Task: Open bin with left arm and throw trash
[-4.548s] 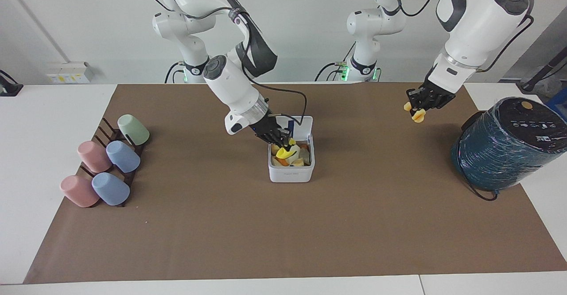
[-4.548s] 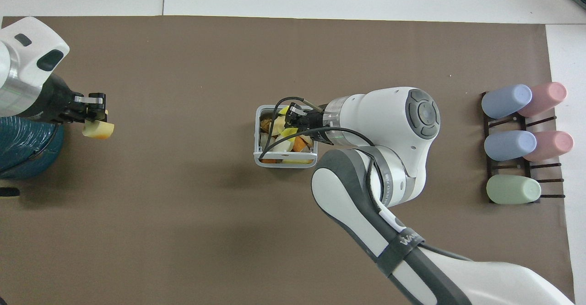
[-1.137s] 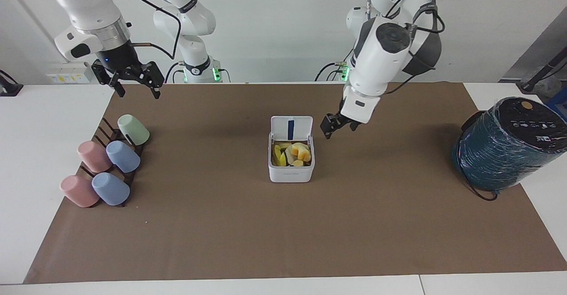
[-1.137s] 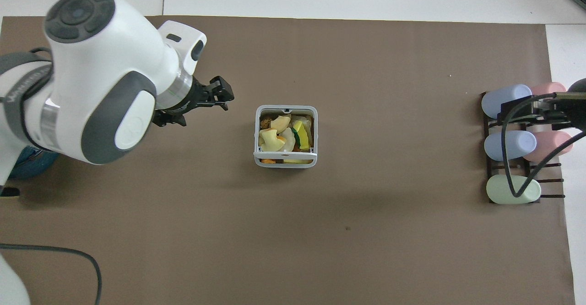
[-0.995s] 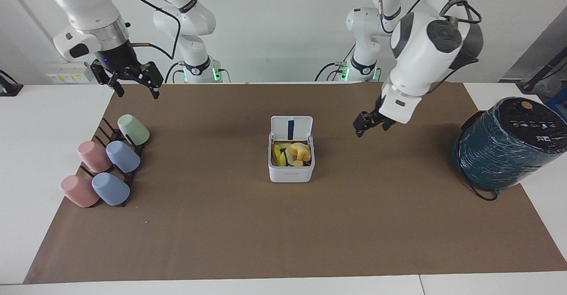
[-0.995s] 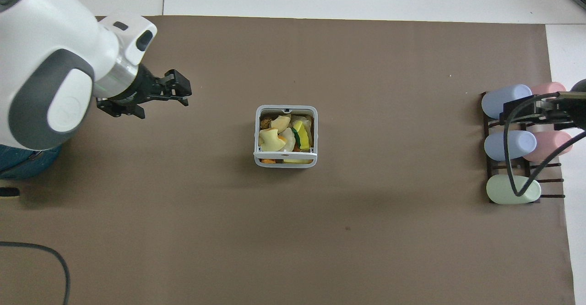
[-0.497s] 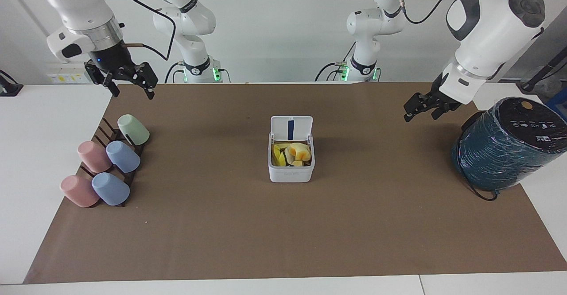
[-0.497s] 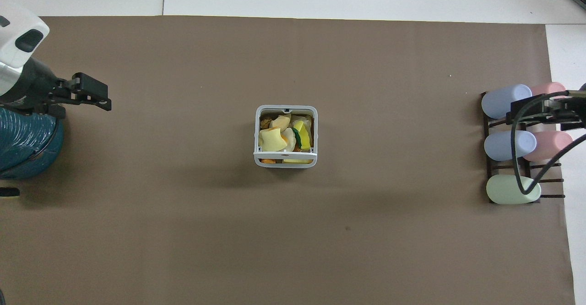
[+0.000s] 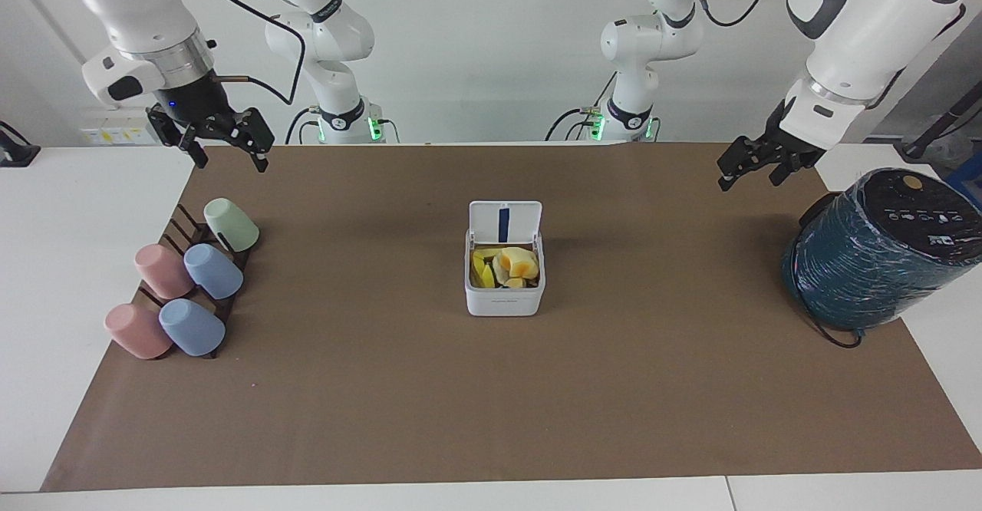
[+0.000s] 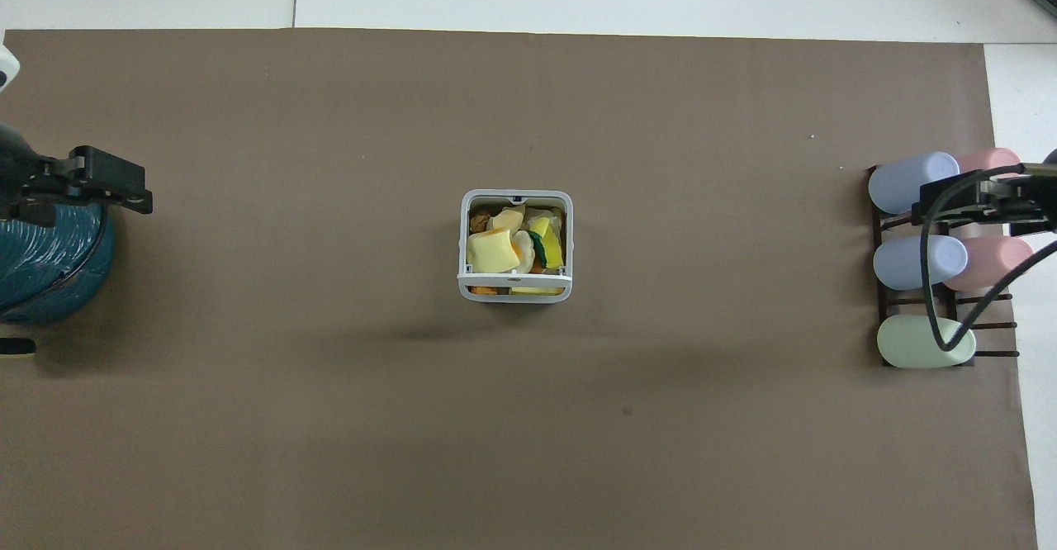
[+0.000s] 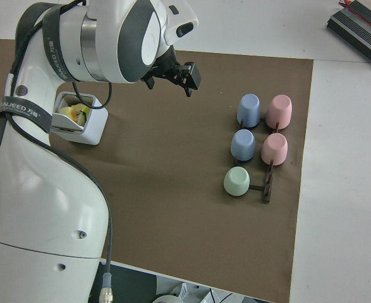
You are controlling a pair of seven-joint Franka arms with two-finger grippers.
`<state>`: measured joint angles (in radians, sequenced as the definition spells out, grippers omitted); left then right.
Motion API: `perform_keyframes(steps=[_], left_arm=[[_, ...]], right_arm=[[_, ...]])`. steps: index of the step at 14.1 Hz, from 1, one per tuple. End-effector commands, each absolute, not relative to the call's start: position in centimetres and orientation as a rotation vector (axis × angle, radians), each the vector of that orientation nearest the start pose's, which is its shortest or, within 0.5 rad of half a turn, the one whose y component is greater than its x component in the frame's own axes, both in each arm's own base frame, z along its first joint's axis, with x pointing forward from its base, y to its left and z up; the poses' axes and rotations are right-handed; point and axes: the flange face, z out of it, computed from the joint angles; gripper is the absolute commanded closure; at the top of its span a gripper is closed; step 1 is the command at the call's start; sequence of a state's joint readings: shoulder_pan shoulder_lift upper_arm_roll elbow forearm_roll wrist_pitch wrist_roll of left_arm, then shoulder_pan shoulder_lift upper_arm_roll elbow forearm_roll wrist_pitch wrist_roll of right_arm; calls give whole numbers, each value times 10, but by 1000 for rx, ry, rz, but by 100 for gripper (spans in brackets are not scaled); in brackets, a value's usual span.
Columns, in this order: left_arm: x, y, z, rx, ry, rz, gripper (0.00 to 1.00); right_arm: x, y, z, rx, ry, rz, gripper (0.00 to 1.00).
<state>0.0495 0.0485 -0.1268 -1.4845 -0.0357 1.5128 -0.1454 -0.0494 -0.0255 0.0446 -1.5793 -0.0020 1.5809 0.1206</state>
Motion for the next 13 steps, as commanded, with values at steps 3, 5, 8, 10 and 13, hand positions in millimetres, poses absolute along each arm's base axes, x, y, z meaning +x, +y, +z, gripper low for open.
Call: perform_keyframes(steps=[3,5,8,10,13], left_arm=[[557,-45,639,-3156,-72,17,0],[559,-46,640,-3144,-63,-14,0],[562,-42,643,-3128,82,-52,0],[562,-43,644,-3104,136,-57,0],[564,-44,646,-3108,130,-91,0]], right_arm=[[541,-5,635,-3139,166,-36,0],[541,-5,635,-3140,162,-39,0],[541,1,634,-3155,133,-33,0],[539,0,633,-3159,134,-4,0],[540,3,634,-3156,131,-21,0]])
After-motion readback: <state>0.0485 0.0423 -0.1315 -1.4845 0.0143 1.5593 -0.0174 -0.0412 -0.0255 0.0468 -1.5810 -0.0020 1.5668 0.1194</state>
